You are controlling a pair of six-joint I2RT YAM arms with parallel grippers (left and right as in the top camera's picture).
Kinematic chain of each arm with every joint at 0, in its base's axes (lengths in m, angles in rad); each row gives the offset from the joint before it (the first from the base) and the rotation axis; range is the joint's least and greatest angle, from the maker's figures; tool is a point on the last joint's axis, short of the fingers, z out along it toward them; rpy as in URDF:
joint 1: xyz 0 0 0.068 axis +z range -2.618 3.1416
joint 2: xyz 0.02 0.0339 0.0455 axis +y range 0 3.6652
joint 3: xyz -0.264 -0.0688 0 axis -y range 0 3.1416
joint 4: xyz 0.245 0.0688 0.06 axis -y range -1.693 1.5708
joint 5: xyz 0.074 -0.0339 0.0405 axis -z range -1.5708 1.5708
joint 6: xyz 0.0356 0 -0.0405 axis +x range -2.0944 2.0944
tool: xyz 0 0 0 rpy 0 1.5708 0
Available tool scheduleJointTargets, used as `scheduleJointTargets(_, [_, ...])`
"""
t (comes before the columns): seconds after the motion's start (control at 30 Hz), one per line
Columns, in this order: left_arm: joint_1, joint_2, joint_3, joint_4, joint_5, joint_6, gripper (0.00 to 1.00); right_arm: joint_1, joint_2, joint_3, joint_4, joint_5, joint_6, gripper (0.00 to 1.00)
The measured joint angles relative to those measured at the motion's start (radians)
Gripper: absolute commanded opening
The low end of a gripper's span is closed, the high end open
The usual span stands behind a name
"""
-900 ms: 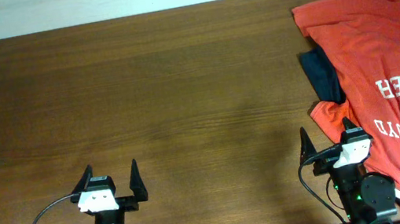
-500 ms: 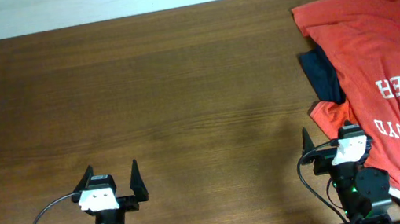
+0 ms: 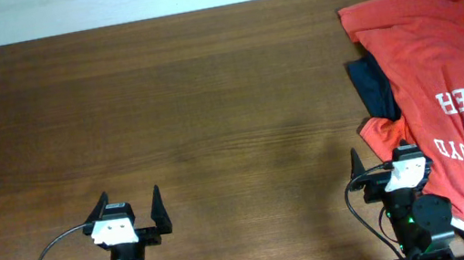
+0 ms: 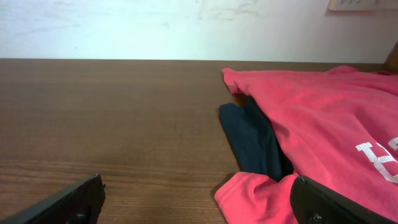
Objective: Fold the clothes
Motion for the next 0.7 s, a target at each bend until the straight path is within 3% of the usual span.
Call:
scheduleJointTargets(0.23, [0.000,0.000,0.000,0.001,0.012,0.000,0.99,0.000,0.001,0.000,-0.004,-0.025,0.084,0.99])
scheduleJointTargets(0.37, [0.000,0.047,0.045,-0.071,0.047,-0.019,0.99,0.000,0.179,0.219,-0.174,-0.035,0.107,0.99])
scheduleJointTargets(0.47, [0.000,0.220,0.181,-0.125,0.055,-0.019,0.99,0.000,0.410,0.483,-0.398,-0.038,0.108,0.99])
scheduleJointTargets(0.5, [0.000,0.360,0.293,-0.149,0.057,-0.019,0.99,0.000,0.504,0.584,-0.459,-0.038,0.108,0.99])
scheduleJointTargets(0.57, [0.000,0.531,0.453,-0.311,0.060,-0.019,0.99,0.000,0.664,0.782,-0.725,-0.039,0.106,0.99])
scheduleJointTargets(0.7, [-0.001,0.768,0.689,-0.520,0.084,-0.019,0.99,0.000,0.890,1.005,-0.862,-0.055,0.107,0.93])
